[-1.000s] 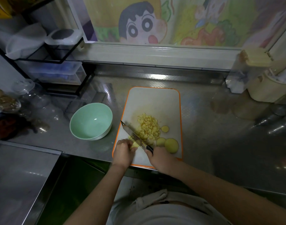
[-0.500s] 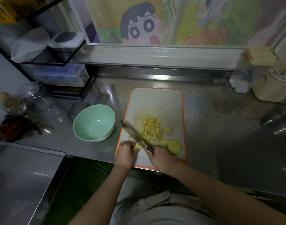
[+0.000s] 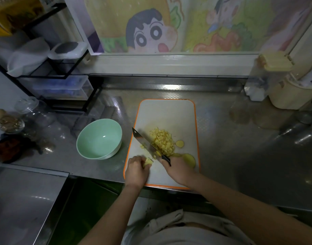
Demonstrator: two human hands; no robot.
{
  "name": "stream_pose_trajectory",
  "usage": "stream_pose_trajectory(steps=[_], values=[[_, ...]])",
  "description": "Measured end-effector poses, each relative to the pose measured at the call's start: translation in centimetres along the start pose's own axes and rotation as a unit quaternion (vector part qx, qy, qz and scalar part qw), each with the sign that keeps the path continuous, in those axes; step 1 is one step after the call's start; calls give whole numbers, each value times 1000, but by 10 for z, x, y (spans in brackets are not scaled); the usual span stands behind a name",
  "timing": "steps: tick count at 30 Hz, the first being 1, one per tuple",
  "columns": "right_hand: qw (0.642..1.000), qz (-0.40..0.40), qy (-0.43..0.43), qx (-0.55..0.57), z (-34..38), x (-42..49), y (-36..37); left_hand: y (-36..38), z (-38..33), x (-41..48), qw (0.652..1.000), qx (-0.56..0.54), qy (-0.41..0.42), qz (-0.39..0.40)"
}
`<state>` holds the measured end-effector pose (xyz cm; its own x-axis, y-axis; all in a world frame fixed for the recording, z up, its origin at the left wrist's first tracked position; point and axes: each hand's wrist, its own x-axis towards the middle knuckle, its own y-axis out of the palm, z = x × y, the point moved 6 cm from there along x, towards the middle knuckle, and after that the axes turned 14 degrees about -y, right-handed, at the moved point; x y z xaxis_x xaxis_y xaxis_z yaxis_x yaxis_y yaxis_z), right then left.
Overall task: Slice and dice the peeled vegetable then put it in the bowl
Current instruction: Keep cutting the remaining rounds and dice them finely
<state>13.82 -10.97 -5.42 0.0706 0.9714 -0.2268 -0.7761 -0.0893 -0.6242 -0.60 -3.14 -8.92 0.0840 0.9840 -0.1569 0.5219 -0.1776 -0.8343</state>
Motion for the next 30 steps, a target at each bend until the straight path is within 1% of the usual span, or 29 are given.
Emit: stream_pose_trajectory(steps=[2, 4, 7, 13, 21, 30], values=[[1000, -8, -8, -10, 2, -1, -1, 0, 0, 0, 1000, -4, 7, 13], [1000, -8, -13, 3, 3, -2, 0, -2, -1, 1, 999, -25, 15, 29], [1000, 6, -13, 17, 2, -5, 3, -5, -1, 0, 998, -49, 19, 41], [1000, 24, -1, 14, 0, -12, 7, 0, 0, 1, 997, -22, 1, 68], [999, 19, -23, -39, 5, -15, 11, 0, 1, 2, 999, 2, -1, 45], [998, 32, 14, -48, 1, -20, 20, 1, 3, 3, 999, -12, -22, 38]])
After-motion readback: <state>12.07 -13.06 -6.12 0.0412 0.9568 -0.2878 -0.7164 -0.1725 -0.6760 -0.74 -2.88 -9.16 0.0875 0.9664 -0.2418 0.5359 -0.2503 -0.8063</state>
